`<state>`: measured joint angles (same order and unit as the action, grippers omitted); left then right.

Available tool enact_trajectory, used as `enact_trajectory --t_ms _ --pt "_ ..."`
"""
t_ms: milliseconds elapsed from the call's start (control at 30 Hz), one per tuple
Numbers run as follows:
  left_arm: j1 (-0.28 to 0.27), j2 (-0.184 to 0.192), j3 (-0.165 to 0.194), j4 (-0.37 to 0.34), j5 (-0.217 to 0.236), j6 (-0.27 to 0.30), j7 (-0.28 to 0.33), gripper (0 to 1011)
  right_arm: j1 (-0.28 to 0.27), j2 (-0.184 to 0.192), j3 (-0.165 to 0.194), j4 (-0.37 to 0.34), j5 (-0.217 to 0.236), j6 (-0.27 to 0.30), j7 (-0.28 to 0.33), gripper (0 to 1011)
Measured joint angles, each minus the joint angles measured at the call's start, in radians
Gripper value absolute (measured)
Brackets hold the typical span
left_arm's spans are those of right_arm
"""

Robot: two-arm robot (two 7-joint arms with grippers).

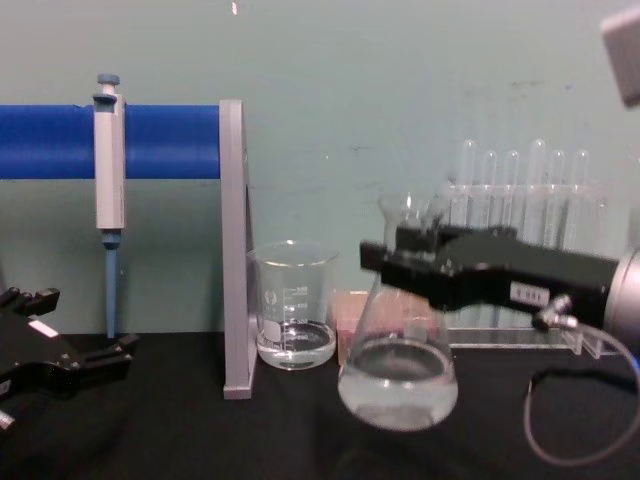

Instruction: Grasp the erlenmeyer flask with one hand, shake it three times, then place it back.

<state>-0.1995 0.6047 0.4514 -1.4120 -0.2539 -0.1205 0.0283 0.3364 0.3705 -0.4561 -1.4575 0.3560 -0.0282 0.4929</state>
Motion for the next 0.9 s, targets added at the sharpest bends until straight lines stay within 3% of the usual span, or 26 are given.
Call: enact_trajectory --t_ms 367,900 --pt "0.000 0.000 0.000 0.000 0.000 0.000 0.000 1001 -0.011 0.005 0.034 -0.087 -0.010 0.021 -0.057 457" --pt "0.000 0.000 0.000 0.000 0.000 0.000 0.000 1001 -0.015 0.001 0.047 -0.089 -0.020 0.024 -0.064 458"
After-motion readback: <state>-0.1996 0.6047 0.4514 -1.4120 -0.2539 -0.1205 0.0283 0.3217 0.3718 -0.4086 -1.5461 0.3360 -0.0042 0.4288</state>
